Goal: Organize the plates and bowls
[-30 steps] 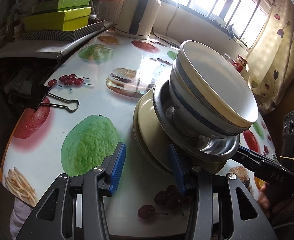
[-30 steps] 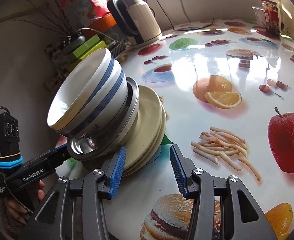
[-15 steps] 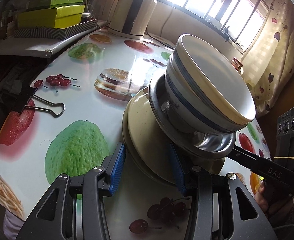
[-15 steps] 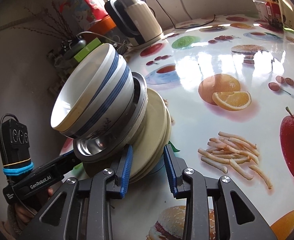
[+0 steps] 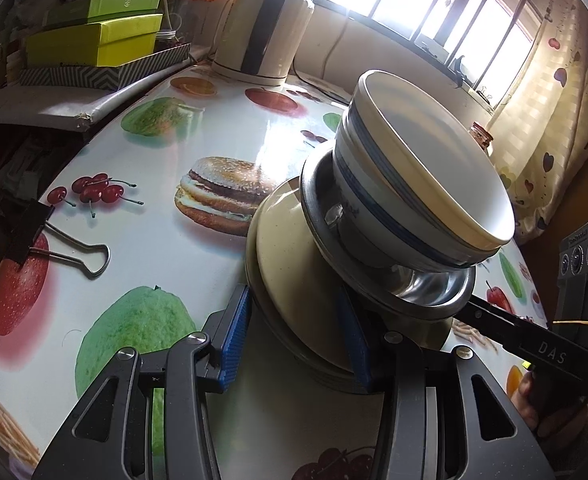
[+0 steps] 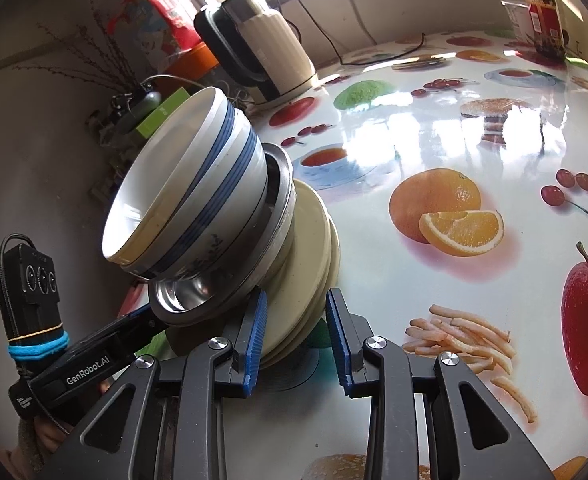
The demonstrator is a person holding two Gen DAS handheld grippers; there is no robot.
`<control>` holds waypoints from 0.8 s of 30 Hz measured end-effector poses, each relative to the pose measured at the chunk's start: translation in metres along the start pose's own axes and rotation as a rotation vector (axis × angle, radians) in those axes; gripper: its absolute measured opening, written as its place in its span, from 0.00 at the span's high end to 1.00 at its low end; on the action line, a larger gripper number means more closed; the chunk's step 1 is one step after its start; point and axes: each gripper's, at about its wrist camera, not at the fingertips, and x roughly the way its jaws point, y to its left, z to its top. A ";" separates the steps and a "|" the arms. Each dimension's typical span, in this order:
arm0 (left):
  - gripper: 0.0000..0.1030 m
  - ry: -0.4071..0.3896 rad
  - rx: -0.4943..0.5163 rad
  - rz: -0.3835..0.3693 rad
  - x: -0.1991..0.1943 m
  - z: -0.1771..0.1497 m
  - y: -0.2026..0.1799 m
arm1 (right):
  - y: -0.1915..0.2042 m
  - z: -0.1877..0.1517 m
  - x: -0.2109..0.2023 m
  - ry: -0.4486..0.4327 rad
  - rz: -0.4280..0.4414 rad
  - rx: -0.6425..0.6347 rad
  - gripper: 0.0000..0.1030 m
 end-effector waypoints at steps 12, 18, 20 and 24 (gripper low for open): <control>0.56 0.000 0.010 0.002 0.013 0.014 -0.005 | -0.012 0.020 0.008 -0.017 -0.006 0.010 0.71; 0.56 0.007 0.009 -0.006 0.011 0.014 -0.004 | -0.013 0.019 0.007 -0.018 0.005 0.013 0.71; 0.56 0.006 0.016 0.001 0.009 0.013 -0.005 | -0.013 0.019 0.007 -0.014 0.007 0.009 0.71; 0.56 0.009 0.025 0.015 0.006 0.012 -0.007 | -0.011 0.018 0.005 -0.013 0.005 0.010 0.71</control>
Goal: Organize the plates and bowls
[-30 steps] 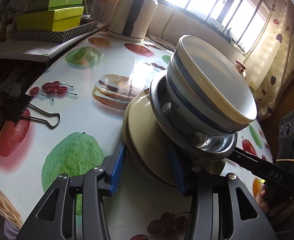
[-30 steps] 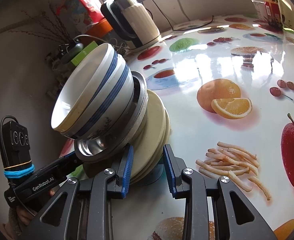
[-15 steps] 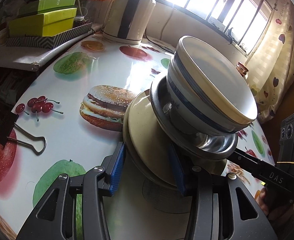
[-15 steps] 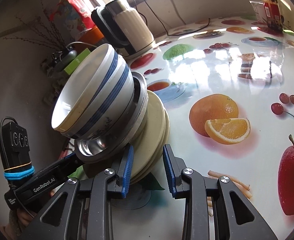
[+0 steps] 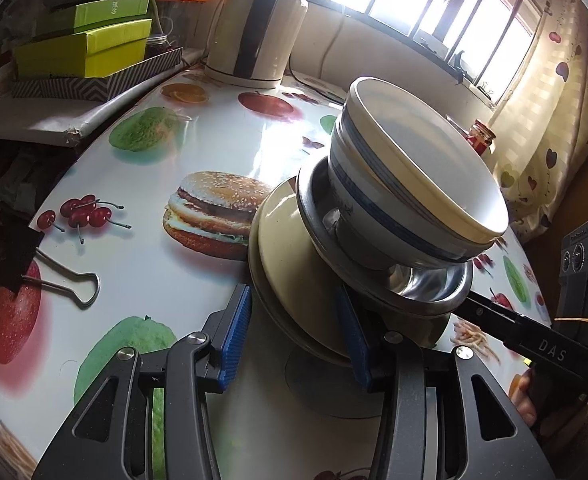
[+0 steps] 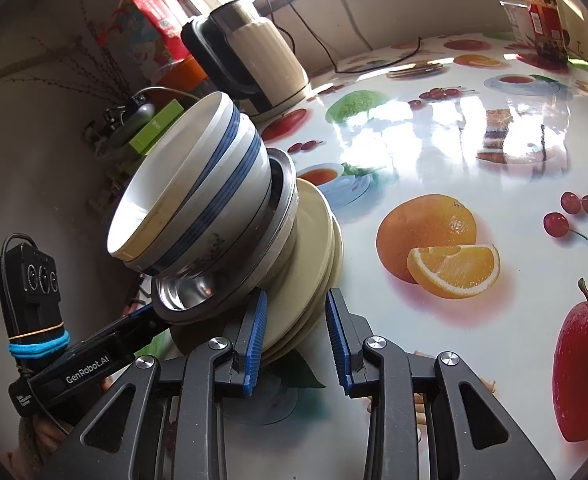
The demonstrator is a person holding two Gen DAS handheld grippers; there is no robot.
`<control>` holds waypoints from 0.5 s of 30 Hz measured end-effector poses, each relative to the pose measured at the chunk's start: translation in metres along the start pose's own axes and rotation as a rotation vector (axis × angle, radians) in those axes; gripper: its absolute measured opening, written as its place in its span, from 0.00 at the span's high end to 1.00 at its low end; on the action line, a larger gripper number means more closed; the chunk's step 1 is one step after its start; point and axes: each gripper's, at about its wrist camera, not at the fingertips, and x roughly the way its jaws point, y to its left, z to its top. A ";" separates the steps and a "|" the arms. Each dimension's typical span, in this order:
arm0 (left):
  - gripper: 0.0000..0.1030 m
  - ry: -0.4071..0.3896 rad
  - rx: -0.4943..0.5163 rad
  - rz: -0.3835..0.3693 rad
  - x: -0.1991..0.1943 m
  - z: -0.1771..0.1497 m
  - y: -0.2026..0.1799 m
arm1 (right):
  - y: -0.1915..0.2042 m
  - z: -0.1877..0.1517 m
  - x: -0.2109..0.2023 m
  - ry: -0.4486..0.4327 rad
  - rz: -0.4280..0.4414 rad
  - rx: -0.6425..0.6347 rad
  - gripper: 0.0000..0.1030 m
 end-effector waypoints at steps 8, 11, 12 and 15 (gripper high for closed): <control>0.56 -0.008 0.018 0.044 -0.012 -0.006 -0.003 | 0.008 -0.005 -0.011 -0.015 -0.032 -0.022 0.63; 0.56 -0.015 0.025 0.076 -0.019 -0.010 -0.005 | 0.017 -0.009 -0.019 -0.033 -0.052 -0.055 0.59; 0.56 -0.020 0.023 0.076 -0.023 -0.011 -0.006 | 0.021 -0.010 -0.021 -0.037 -0.064 -0.075 0.59; 0.56 -0.030 0.037 0.108 -0.031 -0.014 -0.010 | 0.032 -0.016 -0.027 -0.048 -0.083 -0.116 0.56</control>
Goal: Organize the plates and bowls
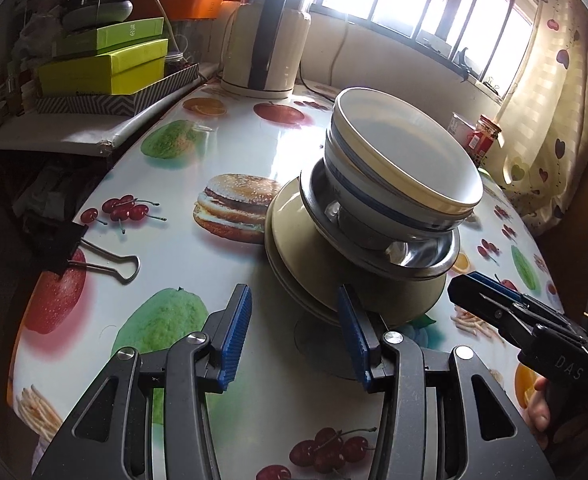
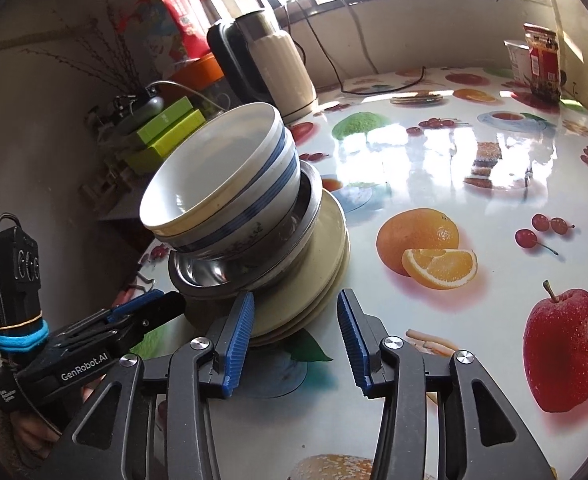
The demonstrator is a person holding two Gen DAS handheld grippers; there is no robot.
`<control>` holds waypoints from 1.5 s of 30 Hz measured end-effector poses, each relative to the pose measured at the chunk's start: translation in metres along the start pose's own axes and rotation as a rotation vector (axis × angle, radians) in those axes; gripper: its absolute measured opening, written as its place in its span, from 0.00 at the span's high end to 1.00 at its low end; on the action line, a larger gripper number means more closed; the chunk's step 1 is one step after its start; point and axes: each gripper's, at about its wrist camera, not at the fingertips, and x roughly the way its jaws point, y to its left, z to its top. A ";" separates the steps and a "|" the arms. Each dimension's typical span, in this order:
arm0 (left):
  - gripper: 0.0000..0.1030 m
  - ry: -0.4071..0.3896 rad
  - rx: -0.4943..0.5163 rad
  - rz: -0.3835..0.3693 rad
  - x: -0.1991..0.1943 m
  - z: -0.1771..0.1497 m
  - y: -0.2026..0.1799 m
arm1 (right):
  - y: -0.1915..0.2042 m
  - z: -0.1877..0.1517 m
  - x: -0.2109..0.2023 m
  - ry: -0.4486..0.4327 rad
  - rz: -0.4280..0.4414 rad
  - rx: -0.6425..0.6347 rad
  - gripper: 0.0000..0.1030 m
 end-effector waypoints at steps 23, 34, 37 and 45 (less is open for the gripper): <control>0.56 -0.018 0.066 0.169 -0.020 -0.030 -0.025 | 0.039 -0.033 -0.027 -0.031 -0.158 -0.118 0.36; 0.56 0.016 0.068 0.196 -0.011 -0.041 -0.028 | 0.034 -0.044 -0.020 0.000 -0.216 -0.080 0.30; 0.56 0.031 0.071 0.193 -0.008 -0.044 -0.029 | 0.033 -0.047 -0.017 0.014 -0.224 -0.081 0.30; 0.56 0.051 0.066 0.191 -0.003 -0.047 -0.028 | 0.028 -0.049 -0.012 0.037 -0.248 -0.064 0.30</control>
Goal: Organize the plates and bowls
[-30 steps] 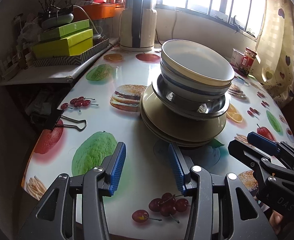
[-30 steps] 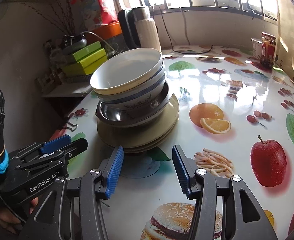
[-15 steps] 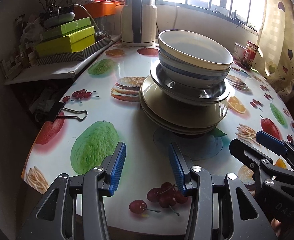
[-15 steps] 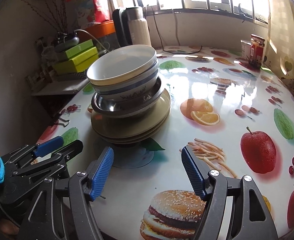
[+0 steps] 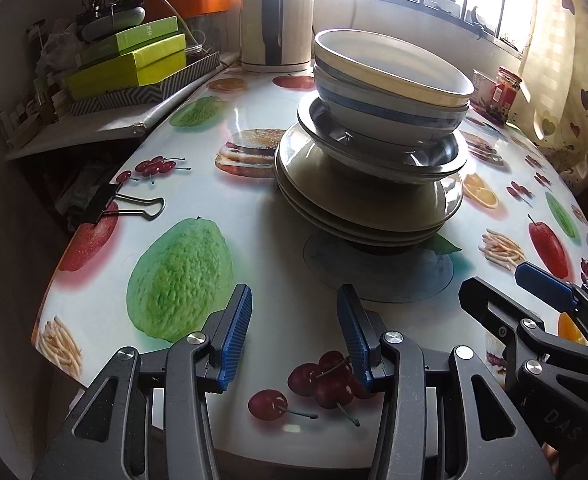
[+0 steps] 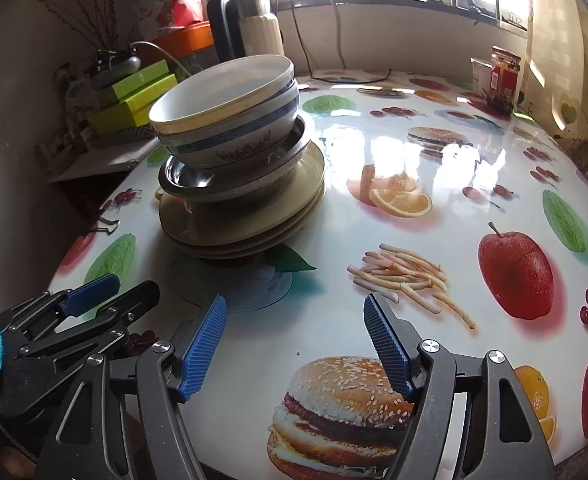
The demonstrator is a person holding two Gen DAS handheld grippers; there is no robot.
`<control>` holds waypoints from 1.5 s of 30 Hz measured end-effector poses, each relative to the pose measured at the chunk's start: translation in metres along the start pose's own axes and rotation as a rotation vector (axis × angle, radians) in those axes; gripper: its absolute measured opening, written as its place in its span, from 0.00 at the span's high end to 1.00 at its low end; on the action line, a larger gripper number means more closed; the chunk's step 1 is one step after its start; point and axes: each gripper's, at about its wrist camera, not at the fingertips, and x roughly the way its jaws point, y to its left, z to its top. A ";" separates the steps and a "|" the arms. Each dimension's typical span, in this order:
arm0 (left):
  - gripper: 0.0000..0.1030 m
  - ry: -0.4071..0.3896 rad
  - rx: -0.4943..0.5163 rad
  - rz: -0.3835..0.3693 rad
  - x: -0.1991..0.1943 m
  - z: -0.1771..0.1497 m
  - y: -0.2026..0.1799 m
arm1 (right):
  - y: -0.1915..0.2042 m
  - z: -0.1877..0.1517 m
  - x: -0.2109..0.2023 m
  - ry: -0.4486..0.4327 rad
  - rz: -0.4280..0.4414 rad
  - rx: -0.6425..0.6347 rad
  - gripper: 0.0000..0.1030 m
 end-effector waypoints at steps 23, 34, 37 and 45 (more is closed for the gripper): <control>0.56 0.013 -0.015 -0.021 0.001 0.000 -0.001 | -0.001 0.000 0.001 -0.002 0.000 0.002 0.30; 0.56 0.008 -0.008 0.005 -0.003 0.000 -0.003 | -0.001 -0.001 -0.003 -0.010 -0.003 0.002 0.30; 0.56 0.012 -0.008 0.012 -0.002 0.000 -0.003 | -0.001 0.000 -0.004 -0.012 -0.003 0.002 0.30; 0.56 0.011 -0.009 0.013 -0.003 -0.001 -0.003 | -0.001 0.000 -0.005 -0.013 -0.004 0.002 0.30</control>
